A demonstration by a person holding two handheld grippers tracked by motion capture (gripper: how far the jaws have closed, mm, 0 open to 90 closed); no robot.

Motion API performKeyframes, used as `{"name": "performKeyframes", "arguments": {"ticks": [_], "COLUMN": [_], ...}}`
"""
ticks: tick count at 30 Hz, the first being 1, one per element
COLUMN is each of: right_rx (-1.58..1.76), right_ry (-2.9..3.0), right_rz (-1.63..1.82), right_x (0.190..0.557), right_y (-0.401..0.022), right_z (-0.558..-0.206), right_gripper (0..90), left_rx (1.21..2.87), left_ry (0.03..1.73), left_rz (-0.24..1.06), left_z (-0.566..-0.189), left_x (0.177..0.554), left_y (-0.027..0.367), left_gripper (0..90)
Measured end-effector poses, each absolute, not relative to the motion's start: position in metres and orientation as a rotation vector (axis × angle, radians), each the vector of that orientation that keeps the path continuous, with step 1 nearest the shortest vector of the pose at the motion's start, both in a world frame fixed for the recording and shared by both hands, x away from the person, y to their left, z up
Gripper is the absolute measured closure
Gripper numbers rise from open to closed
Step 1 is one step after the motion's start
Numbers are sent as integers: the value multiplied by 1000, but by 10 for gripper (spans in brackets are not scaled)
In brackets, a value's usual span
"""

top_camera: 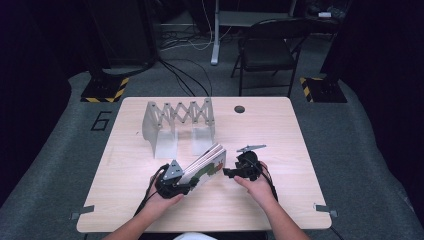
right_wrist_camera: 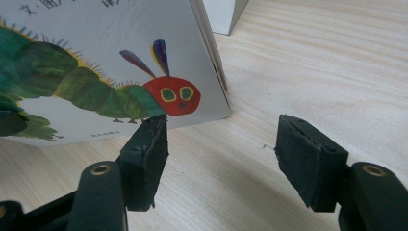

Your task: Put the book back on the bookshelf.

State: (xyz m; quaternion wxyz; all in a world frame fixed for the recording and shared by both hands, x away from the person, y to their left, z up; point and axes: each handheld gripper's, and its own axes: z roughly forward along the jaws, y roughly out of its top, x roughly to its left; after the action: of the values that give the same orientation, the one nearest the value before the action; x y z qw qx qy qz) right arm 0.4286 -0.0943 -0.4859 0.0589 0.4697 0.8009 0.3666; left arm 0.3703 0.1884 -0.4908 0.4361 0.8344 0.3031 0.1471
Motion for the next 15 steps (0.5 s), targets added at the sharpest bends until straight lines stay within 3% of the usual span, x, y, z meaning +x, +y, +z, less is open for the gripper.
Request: {"name": "performKeyframes", "arguments": {"ticks": [15], "right_rx": [1419], "right_ry": [2417], "right_rz": [1113], "right_x": [425], "right_y": [-96], "right_z": [-485], "right_gripper": [357], "left_rx": [2084], "left_ry": [750], "left_rz": [384], "left_z": [-489], "left_x": [372], "left_y": [185], "left_gripper": [565]}}
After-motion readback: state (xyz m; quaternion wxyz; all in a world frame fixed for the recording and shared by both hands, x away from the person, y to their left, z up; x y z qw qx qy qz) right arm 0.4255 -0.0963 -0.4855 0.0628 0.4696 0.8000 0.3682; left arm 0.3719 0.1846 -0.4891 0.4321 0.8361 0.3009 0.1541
